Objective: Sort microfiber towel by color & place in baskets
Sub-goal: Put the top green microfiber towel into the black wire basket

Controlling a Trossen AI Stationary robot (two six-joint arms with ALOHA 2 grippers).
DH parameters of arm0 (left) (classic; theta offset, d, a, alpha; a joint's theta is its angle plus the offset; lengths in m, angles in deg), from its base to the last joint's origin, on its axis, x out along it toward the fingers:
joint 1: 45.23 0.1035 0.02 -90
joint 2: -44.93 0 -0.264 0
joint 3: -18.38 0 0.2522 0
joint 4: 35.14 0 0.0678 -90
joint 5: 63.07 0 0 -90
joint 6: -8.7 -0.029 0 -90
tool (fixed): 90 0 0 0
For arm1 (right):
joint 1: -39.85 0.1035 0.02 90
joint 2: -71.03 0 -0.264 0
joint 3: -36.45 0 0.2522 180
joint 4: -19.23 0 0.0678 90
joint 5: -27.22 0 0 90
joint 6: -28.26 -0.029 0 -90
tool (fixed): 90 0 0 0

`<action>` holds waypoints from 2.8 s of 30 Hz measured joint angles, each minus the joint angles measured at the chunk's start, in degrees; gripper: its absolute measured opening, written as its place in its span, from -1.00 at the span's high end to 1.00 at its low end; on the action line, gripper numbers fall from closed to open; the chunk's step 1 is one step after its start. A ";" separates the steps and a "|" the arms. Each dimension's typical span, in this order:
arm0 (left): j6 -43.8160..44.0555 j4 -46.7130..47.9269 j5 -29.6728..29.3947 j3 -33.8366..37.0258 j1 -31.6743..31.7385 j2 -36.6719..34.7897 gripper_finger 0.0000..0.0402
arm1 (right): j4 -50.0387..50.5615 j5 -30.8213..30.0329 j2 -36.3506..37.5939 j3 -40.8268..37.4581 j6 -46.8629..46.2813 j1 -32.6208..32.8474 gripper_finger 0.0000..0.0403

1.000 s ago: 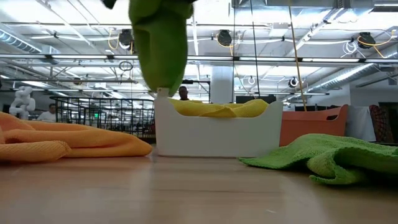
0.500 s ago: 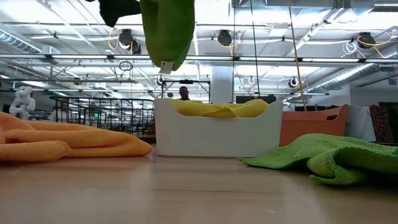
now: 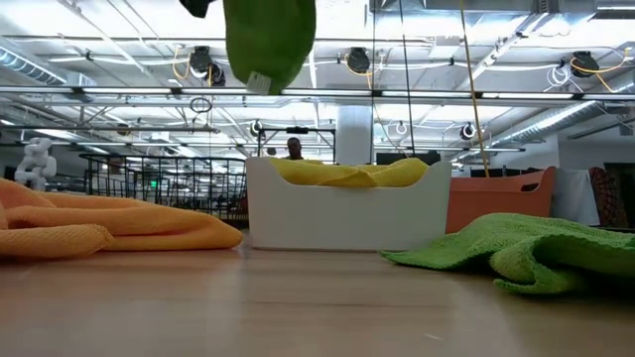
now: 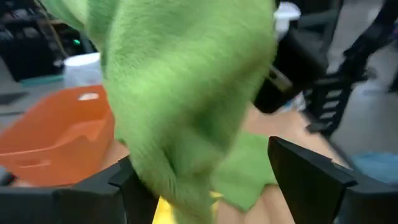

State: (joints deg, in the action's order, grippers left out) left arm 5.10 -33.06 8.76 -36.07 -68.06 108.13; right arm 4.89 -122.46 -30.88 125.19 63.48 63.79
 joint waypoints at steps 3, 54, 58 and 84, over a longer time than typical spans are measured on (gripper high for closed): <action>-5.51 0.55 -4.47 0.00 -3.45 -0.07 -0.38 | 0.29 -3.25 0.26 0.00 0.03 0.23 0.96; -86.50 -23.23 -43.29 -0.07 -21.71 14.06 -0.37 | 31.92 32.45 12.55 -0.02 -37.82 -4.34 0.96; -93.36 -25.73 -38.28 -0.07 -20.92 14.22 -0.37 | 31.23 34.58 11.83 -0.02 -38.99 -4.56 0.96; -79.66 -30.07 -34.20 -0.09 -13.88 14.25 -0.37 | 29.41 37.55 9.87 0.00 -38.02 -6.35 0.96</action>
State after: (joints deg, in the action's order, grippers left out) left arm -74.56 -63.13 -25.44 -36.15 -81.94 122.38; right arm 34.30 -84.91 -21.02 125.19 25.46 57.43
